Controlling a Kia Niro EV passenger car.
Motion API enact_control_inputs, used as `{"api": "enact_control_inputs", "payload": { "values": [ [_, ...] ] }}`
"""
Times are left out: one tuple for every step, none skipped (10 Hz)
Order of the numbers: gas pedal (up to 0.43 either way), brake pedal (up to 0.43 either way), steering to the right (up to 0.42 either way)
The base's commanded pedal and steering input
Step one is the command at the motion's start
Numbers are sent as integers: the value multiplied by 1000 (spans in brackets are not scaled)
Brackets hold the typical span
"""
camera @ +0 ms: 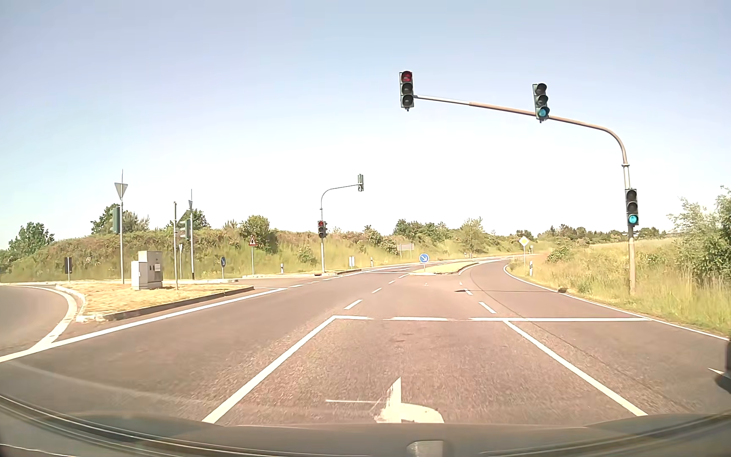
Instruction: Follow the waypoints while adhering to traffic rules and regulations
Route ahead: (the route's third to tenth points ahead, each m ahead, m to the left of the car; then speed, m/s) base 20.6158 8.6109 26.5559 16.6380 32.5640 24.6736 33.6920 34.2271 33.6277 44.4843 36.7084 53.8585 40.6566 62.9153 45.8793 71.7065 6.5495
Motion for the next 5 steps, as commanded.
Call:
{"api": "enact_control_inputs", "payload": {
  "values": [
    [0, 366, 33],
    [0, 366, 33],
    [0, 366, 32],
    [0, 366, 32],
    [0, 366, 32]
  ]
}}
